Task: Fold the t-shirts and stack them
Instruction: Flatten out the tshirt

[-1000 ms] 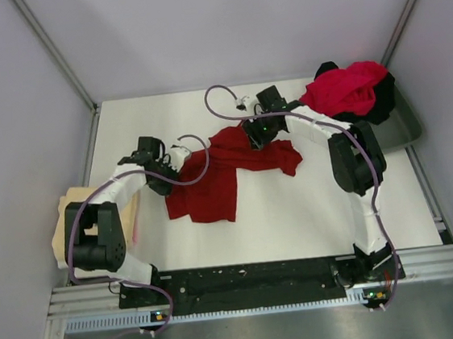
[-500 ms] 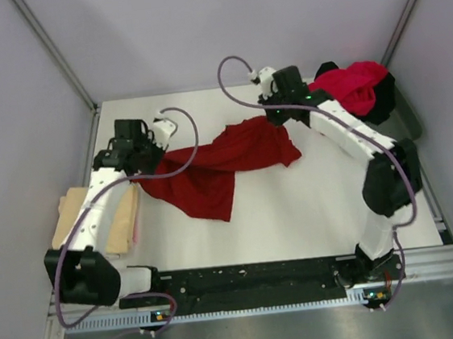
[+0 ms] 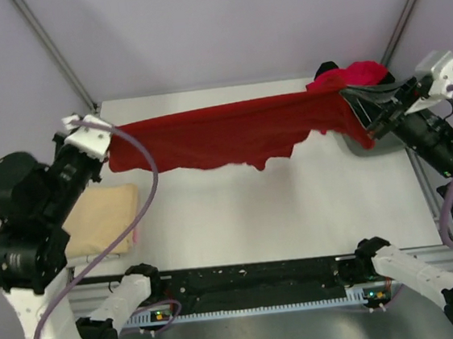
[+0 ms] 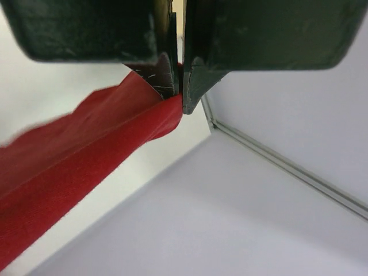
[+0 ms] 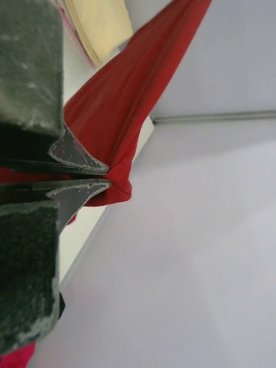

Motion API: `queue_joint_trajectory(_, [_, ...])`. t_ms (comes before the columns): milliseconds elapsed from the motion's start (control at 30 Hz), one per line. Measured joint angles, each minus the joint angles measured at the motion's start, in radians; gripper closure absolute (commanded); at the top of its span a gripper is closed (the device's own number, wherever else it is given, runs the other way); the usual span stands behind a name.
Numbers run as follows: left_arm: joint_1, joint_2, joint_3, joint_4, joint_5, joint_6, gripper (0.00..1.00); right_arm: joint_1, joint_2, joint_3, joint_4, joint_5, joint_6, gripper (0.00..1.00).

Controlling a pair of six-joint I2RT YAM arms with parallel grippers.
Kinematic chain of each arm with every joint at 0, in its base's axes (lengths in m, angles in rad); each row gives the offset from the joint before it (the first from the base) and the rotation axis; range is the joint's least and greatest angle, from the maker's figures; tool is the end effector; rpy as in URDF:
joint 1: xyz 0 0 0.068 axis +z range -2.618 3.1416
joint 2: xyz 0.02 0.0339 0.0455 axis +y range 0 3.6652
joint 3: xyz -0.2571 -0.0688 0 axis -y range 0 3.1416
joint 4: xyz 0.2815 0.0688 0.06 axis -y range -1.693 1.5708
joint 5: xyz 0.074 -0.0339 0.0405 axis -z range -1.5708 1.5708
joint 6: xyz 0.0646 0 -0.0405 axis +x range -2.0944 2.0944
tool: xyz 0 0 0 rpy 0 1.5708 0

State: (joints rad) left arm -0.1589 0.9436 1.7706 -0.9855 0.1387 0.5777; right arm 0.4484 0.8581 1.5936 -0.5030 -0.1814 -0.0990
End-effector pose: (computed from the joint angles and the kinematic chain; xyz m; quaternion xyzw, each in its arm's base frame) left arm 0.1485 -0.0328 0.5477 0.3152 0.6919 0.0830 0.6442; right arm 0.1339 0.0774 0.5731 -0.2354 0.5756 0.1911 0.7595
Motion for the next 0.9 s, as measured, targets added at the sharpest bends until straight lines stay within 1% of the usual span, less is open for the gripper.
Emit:
queue_joint_trajectory(33, [0.0,-0.009,0.053,-0.021,0.005,-0.002,1.0,0.0,-0.019,0.0,-0.003,-0.027,0.011,1.0])
queue_joint_trajectory(133, [0.0,-0.046,0.141,-0.054,0.007,-0.005,1.0,0.0,-0.045,0.006,-0.015,-0.099,0.039,1.0])
queue_joint_trajectory(267, [0.001,-0.065,0.166,-0.076,0.006,-0.007,1.0,0.0,-0.044,0.006,-0.027,-0.137,0.059,1.0])
queue_joint_trajectory(367, [0.001,-0.053,0.099,-0.068,0.005,-0.006,1.0,0.0,-0.012,0.013,-0.031,-0.117,0.052,1.0])
queue_joint_trajectory(467, [0.001,-0.017,-0.027,-0.022,-0.003,-0.006,1.0,0.0,0.074,0.028,-0.013,-0.07,0.017,1.0])
queue_joint_trajectory(567, [0.002,0.064,-0.166,0.08,-0.03,-0.006,1.0,-0.005,0.22,0.03,0.033,-0.02,-0.023,1.0])
queue_joint_trajectory(633, [0.003,0.146,-0.244,0.164,-0.052,-0.007,1.0,-0.02,0.359,0.031,0.081,-0.002,-0.04,1.0])
queue_joint_trajectory(667, [0.004,0.202,-0.269,0.201,-0.06,-0.007,0.92,-0.031,0.43,0.034,0.107,0.005,-0.045,1.0])
queue_joint_trajectory(700, [0.005,0.265,-0.285,0.239,-0.066,-0.008,0.79,-0.043,0.515,0.043,0.126,0.012,-0.048,1.0])
queue_joint_trajectory(733, [0.005,0.33,-0.294,0.273,-0.069,-0.011,0.52,-0.056,0.602,0.054,0.137,0.021,-0.047,0.84])
queue_joint_trajectory(767, [0.005,0.385,-0.296,0.298,-0.071,-0.011,0.37,-0.07,0.689,0.074,0.142,0.033,-0.043,0.56])
queue_joint_trajectory(800, [0.005,0.463,-0.293,0.337,-0.073,-0.029,0.32,-0.084,0.776,0.101,0.141,0.052,-0.032,0.43])
queue_joint_trajectory(833, [0.005,0.517,-0.288,0.361,-0.076,-0.027,0.28,-0.095,0.845,0.128,0.139,0.069,-0.016,0.34])
queue_joint_trajectory(900, [0.005,0.645,-0.243,0.388,-0.098,-0.048,0.27,-0.121,0.995,0.221,0.117,0.108,0.001,0.32])
